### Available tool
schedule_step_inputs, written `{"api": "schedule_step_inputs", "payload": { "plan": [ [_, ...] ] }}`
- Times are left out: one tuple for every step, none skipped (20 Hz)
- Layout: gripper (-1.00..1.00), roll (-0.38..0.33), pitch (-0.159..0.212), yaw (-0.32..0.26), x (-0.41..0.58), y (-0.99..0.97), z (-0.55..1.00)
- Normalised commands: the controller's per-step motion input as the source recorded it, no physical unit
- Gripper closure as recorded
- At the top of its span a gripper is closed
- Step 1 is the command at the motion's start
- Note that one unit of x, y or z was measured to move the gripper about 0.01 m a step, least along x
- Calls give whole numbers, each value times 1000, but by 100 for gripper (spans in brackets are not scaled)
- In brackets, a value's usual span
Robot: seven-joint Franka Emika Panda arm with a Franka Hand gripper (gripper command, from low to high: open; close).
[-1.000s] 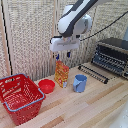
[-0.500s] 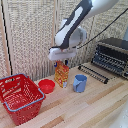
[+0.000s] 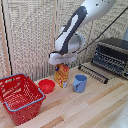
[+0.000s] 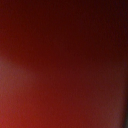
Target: Carefully direct your gripping tool toward the mac and cheese carton. Clutch the mac and cheese carton gently but firmly in your gripping tool. Slide your gripping tool, with the carton in hand, above the container. Loosen your grip, letting the carton of mac and cheese effortlessly fall into the container.
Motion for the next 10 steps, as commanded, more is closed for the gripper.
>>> {"api": "schedule_step_inputs", "payload": {
  "plan": [
    [100, 0, 29, -48, 69, 0, 200],
    [100, 20, 57, -42, 94, 0, 254],
    [100, 39, 71, -46, 114, 0, 286],
    [100, 54, 55, -36, 66, 0, 403],
    [100, 58, 47, -35, 74, 0, 511],
    [100, 57, 74, -34, 63, 0, 666],
    [100, 43, 87, -38, 66, 0, 811],
    [100, 34, 97, -45, 86, 0, 917],
    [100, 35, 99, -59, 51, -20, 911],
    [100, 21, 92, -68, 60, -54, 946]
  ]
}}
